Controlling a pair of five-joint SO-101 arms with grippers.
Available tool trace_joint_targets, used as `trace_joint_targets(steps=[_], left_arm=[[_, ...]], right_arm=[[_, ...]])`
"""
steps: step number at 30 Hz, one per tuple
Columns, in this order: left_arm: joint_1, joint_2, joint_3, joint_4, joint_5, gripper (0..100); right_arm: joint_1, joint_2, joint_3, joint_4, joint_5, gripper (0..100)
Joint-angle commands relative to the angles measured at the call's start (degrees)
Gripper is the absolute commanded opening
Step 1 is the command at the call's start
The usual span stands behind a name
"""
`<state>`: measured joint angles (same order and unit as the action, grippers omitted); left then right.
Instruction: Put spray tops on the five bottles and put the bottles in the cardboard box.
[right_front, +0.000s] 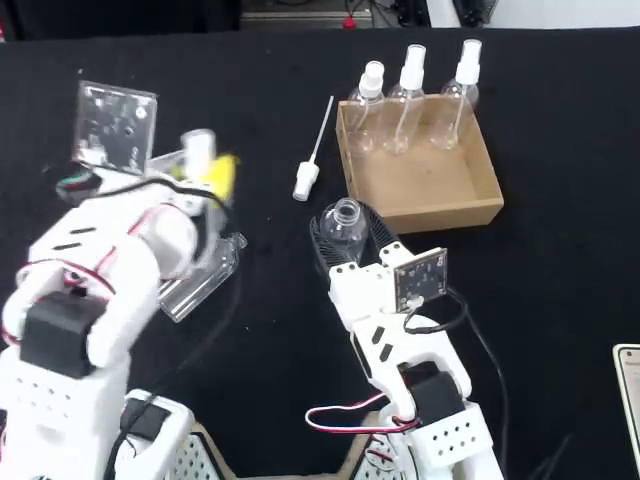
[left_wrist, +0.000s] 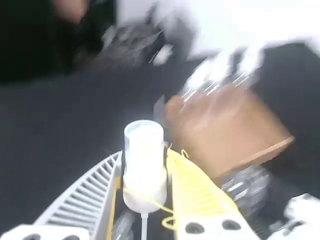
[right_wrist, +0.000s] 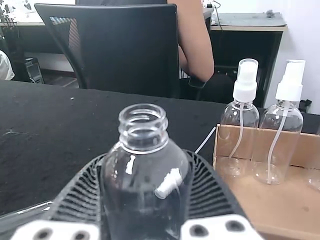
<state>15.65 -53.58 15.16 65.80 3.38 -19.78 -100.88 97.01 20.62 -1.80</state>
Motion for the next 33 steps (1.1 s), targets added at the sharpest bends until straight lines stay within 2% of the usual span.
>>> trace_joint_targets(steps=[1, 8, 13, 15, 33], left_arm=[[8.9, -1.1, -3.6, -9.1, 1.4, 7], [17.5, -0.4, -1.3, -21.9, 1.1, 7], [18.2, -0.4, 4.4, -34.8, 1.1, 7], [18.4, -0.4, 5.6, -37.6, 1.1, 7], [18.4, -0.5, 18.6, -37.9, 1.4, 8]], right_arm=[[0.4, -1.5, -0.2, 0.0, 0.4, 1.8], [0.5, -1.5, -0.2, 0.1, 0.4, 1.8], [0.5, -1.5, -0.2, 0.0, 0.4, 1.8], [0.5, -1.5, -0.2, 0.0, 0.4, 1.8], [0.6, -1.5, -0.2, 0.0, 0.4, 1.8]])
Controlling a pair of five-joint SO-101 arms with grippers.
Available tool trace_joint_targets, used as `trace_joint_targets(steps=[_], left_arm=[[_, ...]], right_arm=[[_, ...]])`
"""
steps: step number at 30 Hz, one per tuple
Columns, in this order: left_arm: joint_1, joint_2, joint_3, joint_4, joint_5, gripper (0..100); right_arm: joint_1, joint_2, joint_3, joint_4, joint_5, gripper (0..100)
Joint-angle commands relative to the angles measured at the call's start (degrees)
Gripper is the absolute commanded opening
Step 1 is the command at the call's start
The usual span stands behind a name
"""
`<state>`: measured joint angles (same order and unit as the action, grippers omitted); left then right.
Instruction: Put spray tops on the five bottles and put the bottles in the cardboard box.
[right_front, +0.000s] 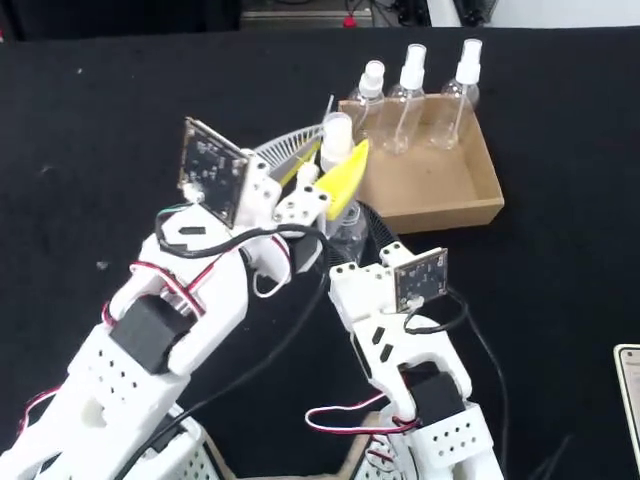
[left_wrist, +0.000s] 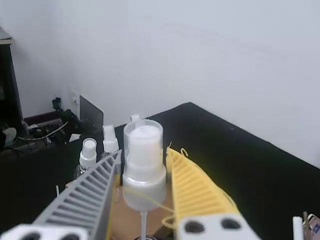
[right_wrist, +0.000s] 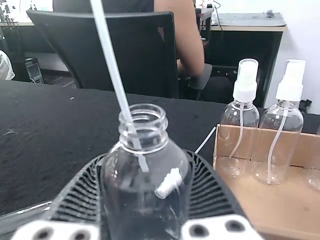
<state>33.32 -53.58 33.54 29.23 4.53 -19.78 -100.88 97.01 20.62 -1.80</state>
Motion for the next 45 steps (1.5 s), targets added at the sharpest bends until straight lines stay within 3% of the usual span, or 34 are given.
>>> trace_joint_targets(steps=[1, 6, 11, 14, 22, 30, 40, 45], left_arm=[[0.7, -0.5, 0.7, -1.3, 0.3, 8], [0.7, -0.4, 3.5, -1.4, 0.4, 8], [0.7, -0.4, 5.1, -1.3, 1.4, 19], [0.2, -0.4, 4.5, -1.3, 4.4, 19], [0.1, -0.8, 3.0, -1.3, 4.2, 19], [-7.2, -0.4, 3.7, -1.3, -1.3, 19], [-2.6, -0.5, 10.3, -1.4, -1.3, 19], [-4.6, -1.1, 7.3, -1.2, -1.3, 19]], right_arm=[[0.6, -1.5, -0.2, 0.0, 0.4, 1.8], [0.6, -1.5, -0.2, 0.0, 0.4, 1.8], [0.6, -1.5, -0.2, 0.0, 0.4, 1.8], [0.6, -1.5, -0.2, 0.0, 0.4, 1.8], [0.6, -1.5, -0.2, 0.0, 0.4, 1.8], [0.7, -1.5, -0.2, 0.0, 0.4, 1.8], [0.6, -1.5, -0.2, 0.1, 0.4, 1.8], [0.7, -1.5, -0.2, 0.2, 0.4, 1.8]])
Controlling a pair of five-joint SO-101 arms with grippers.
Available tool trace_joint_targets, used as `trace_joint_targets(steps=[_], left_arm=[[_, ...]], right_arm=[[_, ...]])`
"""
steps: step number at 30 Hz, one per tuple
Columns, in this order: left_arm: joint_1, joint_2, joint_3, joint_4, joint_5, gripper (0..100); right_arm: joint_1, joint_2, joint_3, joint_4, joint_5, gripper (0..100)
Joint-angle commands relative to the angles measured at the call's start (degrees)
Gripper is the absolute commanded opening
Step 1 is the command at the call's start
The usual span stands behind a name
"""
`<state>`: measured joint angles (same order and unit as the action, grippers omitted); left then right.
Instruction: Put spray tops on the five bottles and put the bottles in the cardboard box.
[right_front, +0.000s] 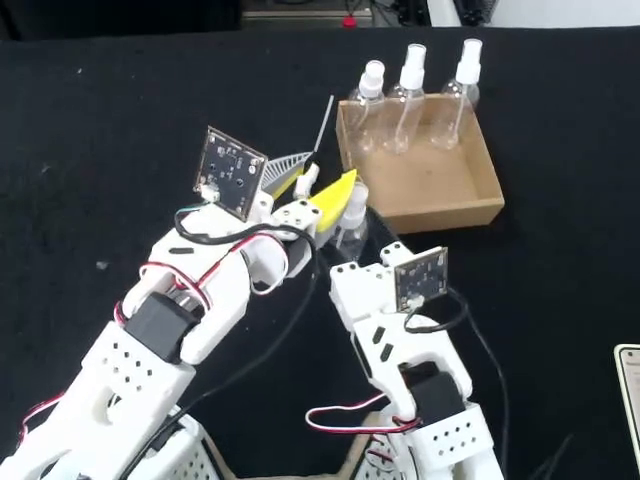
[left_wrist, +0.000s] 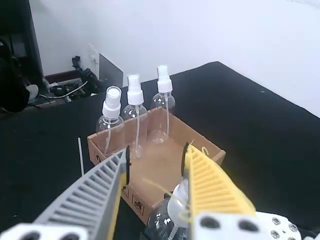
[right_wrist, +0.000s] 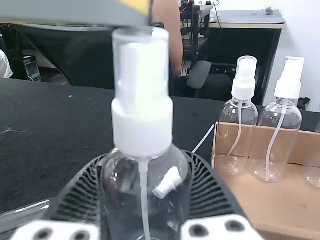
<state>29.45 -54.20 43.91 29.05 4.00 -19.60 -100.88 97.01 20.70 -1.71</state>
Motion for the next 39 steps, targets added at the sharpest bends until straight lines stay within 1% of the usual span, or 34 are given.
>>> trace_joint_targets(steps=[1, 6, 12, 15, 17, 20, 23, 27, 29, 35, 39], left_arm=[[-1.9, -0.5, -4.1, -1.1, -0.8, 19], [-9.1, -0.6, -9.0, 0.0, -0.8, 19], [-18.1, -6.8, -14.2, 13.5, -0.8, 19], [-25.5, -12.9, -12.3, 20.0, -0.8, 19], [-30.5, -16.7, -7.5, 22.9, -0.8, 19], [-36.9, -22.2, 2.3, 23.0, -0.8, 19], [-40.1, -27.2, 12.2, 20.4, -0.6, 19], [-40.3, -33.2, 25.5, 12.6, -0.4, 19], [-40.3, -36.0, 30.5, 10.1, -0.4, 19], [-40.3, -42.5, 39.7, 9.3, -0.3, 19], [-40.3, -45.8, 43.8, 9.1, -0.3, 19]], right_arm=[[0.5, -1.5, -0.2, 0.1, 0.4, 1.8], [0.5, -1.5, -0.2, 0.1, 0.4, 1.8], [0.9, -1.5, -0.3, 0.0, 0.4, 1.8], [4.5, -1.5, -2.2, 0.2, 0.4, 1.8], [8.4, -1.5, -3.7, 0.2, 0.1, 1.8], [13.3, -1.5, -5.8, 0.0, 0.0, 1.8], [16.4, -1.2, -7.4, -0.4, 0.0, 1.8], [18.3, -0.7, -8.9, -4.9, 0.0, 1.7], [18.7, -0.7, -9.4, -7.0, 0.0, 1.7], [18.5, 0.3, -13.1, -8.0, 0.3, 1.7], [18.5, 9.8, -20.1, -8.0, 0.3, 1.7]])
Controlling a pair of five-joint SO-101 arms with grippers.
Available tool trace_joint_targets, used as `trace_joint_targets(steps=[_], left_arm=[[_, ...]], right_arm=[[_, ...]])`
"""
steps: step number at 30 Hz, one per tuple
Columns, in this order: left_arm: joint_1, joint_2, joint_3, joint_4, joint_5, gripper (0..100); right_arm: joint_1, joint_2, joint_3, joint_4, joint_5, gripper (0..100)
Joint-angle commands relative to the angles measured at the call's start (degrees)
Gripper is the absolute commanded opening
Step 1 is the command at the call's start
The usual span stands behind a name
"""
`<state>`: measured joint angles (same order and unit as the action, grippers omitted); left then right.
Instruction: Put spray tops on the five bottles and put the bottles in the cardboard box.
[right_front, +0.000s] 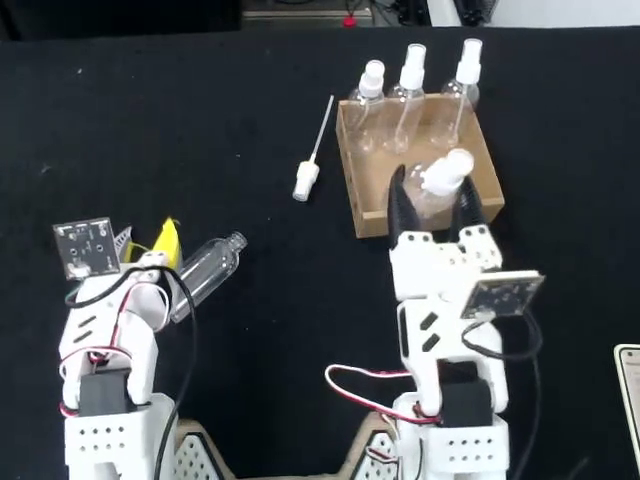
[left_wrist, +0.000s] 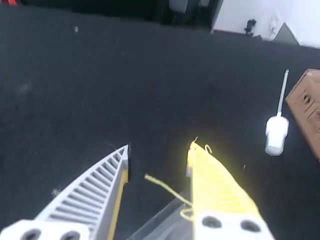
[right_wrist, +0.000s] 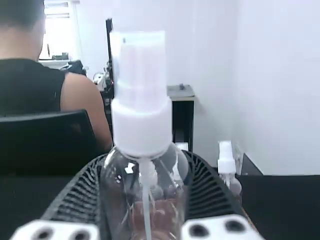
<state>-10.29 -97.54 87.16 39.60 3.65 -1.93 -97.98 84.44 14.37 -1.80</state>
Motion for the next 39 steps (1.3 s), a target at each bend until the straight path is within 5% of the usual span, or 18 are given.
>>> trace_joint_targets(steps=[1, 6, 16, 25, 39], left_arm=[[-0.6, -3.3, 1.4, -1.5, 0.1, 19], [-0.6, -7.4, 5.8, -1.6, 0.1, 19], [-0.5, -7.0, 7.2, -1.6, 0.1, 19], [-0.5, -7.0, 7.2, -1.6, 0.1, 19], [3.5, -7.0, 8.0, -1.6, -0.4, 19]], right_arm=[[0.9, 10.9, -10.3, -1.8, 0.3, 1.7], [0.9, 34.7, -22.5, -4.2, 0.0, 1.7], [1.7, 73.6, -25.1, -36.8, 0.0, 1.8], [2.6, 89.0, -27.5, -49.9, 0.0, 1.8], [-0.3, 98.9, -32.9, -50.7, 0.4, 2.1]])
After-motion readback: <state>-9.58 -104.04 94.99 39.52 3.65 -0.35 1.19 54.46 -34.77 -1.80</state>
